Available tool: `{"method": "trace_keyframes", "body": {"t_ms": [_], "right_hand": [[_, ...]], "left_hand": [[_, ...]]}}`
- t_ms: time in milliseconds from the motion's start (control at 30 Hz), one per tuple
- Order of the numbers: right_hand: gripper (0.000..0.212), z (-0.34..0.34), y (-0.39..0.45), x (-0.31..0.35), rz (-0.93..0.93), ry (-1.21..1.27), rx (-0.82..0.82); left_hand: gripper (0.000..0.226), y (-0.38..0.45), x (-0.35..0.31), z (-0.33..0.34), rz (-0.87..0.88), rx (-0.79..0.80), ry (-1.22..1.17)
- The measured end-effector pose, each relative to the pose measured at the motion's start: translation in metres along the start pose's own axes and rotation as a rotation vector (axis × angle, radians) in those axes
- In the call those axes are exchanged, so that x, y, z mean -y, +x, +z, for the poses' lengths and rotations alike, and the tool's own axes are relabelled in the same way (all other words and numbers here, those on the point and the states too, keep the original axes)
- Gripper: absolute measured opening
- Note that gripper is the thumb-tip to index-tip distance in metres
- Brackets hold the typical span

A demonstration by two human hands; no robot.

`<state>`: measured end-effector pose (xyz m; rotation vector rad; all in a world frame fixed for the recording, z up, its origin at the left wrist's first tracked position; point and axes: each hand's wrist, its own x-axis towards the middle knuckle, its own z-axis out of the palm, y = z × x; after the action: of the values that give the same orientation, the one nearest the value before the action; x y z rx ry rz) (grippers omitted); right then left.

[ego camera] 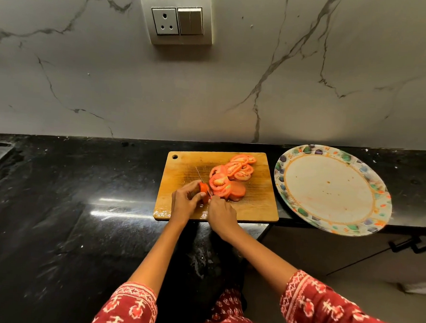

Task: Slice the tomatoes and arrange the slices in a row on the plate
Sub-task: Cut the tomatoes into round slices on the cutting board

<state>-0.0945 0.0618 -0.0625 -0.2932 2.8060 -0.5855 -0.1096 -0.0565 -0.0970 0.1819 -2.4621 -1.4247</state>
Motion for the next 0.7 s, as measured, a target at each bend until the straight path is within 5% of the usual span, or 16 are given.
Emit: {"method": "trace_keyframes", "body": {"t_ms": [700], "right_hand": [[0.030,0.011,-0.003,-0.011,0.000,-0.051,0.073]], "left_hand": [[0.041,-0.002,-0.001,-0.002,-0.043,-0.005,0.030]]}}
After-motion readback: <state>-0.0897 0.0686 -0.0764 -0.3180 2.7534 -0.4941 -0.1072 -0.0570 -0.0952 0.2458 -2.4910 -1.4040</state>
